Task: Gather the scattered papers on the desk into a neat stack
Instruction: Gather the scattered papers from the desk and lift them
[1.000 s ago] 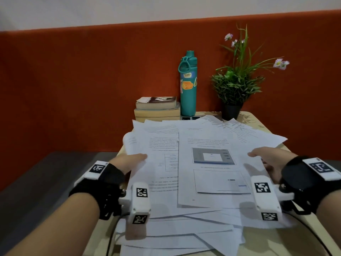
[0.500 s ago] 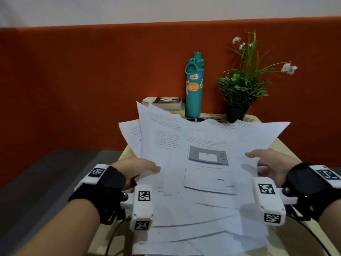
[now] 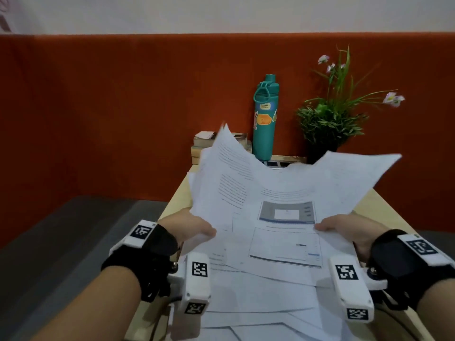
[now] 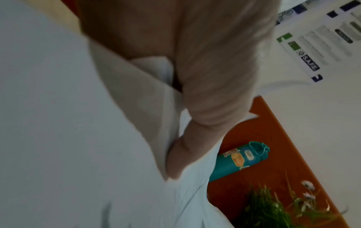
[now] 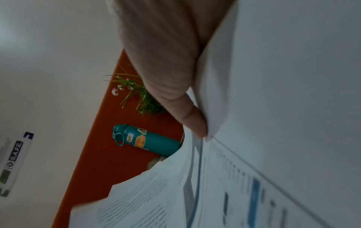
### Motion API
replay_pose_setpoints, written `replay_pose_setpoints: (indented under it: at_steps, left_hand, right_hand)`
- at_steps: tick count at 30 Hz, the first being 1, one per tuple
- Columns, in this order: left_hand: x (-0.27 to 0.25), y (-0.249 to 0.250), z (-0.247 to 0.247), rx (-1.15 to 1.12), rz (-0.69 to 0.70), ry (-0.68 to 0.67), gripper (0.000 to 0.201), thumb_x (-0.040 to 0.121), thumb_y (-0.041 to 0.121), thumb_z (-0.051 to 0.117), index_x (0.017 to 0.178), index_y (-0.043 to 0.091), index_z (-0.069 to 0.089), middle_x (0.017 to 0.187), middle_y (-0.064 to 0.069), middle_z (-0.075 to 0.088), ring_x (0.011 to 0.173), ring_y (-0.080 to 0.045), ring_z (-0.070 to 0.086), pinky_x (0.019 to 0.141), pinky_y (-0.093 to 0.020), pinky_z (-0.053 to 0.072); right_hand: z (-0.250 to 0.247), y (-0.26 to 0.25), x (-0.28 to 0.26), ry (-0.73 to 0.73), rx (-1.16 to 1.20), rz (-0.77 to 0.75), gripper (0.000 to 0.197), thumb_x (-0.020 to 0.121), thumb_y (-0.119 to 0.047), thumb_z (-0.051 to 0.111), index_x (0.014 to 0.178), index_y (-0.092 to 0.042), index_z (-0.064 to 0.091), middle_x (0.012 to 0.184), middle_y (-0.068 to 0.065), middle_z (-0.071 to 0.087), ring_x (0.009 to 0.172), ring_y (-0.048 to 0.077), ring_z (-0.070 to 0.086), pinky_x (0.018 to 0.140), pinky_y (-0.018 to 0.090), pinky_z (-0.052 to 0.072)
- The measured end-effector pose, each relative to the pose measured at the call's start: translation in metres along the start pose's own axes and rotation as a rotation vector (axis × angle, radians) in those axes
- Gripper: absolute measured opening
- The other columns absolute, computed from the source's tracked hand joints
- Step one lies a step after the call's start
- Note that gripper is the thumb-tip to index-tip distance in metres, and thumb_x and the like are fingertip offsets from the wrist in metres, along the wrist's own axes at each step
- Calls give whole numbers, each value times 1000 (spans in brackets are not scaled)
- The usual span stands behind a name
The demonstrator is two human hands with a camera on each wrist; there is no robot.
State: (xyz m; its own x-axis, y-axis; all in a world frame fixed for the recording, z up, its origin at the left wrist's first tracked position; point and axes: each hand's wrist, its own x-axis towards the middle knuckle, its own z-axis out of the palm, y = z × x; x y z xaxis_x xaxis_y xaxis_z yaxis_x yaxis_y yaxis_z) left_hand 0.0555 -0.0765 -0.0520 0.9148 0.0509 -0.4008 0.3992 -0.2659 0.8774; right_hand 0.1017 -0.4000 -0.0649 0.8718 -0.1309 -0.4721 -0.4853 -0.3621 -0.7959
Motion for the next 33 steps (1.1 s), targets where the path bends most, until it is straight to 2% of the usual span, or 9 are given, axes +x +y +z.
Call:
replay_pose_setpoints:
  at_steps: [2, 4, 6, 10, 13, 18, 22, 29, 33]
  left_hand:
    - [-5, 5, -6, 23, 18, -18, 33, 84, 3, 68, 116, 9, 63, 115, -11, 69, 105, -28, 66, 97, -39, 52]
    - [-6, 6, -12, -30, 56, -20, 39, 91, 6, 61, 130, 8, 55, 103, -8, 68, 73, -18, 72, 60, -23, 58]
    - [-7, 8, -12, -91, 82, 11, 44, 96, 9, 54, 139, 7, 46, 116, -15, 66, 69, -23, 75, 45, -15, 50]
    - [-2, 9, -6, -44, 75, 33, 46, 98, 9, 51, 142, 12, 44, 144, -11, 52, 124, -32, 56, 104, -38, 45]
    - [1, 7, -14, -84, 43, -2, 42, 97, 4, 50, 139, 7, 45, 135, -12, 58, 110, -28, 58, 87, -36, 52]
    - [4, 10, 3, -202, 36, -84, 42, 92, 5, 61, 132, 15, 54, 130, -3, 63, 120, -25, 59, 105, -37, 45]
    - [8, 5, 3, -209, 55, 14, 42, 86, 3, 67, 127, 5, 60, 122, -14, 69, 112, -34, 65, 101, -45, 49]
    - [10, 9, 20, -39, 52, 68, 56, 76, 1, 72, 129, 0, 57, 123, -15, 67, 113, -31, 64, 103, -43, 48]
    - [8, 6, 25, -76, 76, 60, 43, 87, 4, 65, 129, 4, 55, 123, -12, 66, 106, -27, 62, 89, -32, 50]
  right_hand:
    - [-8, -1, -1, 31, 14, -4, 47, 60, -18, 80, 102, 2, 71, 114, 22, 70, 104, 41, 65, 97, 50, 48]
    - [-17, -1, 1, 59, 45, -9, 66, 45, -28, 78, 105, 0, 70, 118, 22, 66, 100, 38, 63, 87, 45, 49]
    - [-15, -3, -1, 50, 65, -29, 62, 65, -29, 79, 118, 0, 64, 130, 15, 60, 108, 35, 58, 92, 42, 44]
    - [-16, -5, 0, 88, 38, -22, 40, 86, -14, 69, 120, 5, 61, 127, 22, 62, 113, 42, 60, 99, 50, 45]
    - [-30, -3, -3, 30, 23, 42, 50, 67, -18, 75, 110, 4, 63, 108, 29, 67, 89, 41, 62, 78, 48, 47]
    - [-14, -14, -10, -72, 71, -33, 42, 84, -36, 69, 121, -15, 63, 141, 9, 55, 130, 33, 50, 112, 49, 35]
    - [-18, -19, -12, -133, 156, 26, 30, 89, -24, 65, 111, -4, 65, 104, 24, 73, 81, 37, 70, 83, 48, 52]
    - [8, -15, -12, -88, 135, 33, 17, 90, -3, 59, 103, 8, 63, 95, 28, 67, 70, 36, 61, 66, 43, 51]
    - [11, -12, -12, -73, 164, 1, 26, 89, 0, 59, 112, 13, 63, 110, 34, 68, 102, 53, 64, 92, 61, 49]
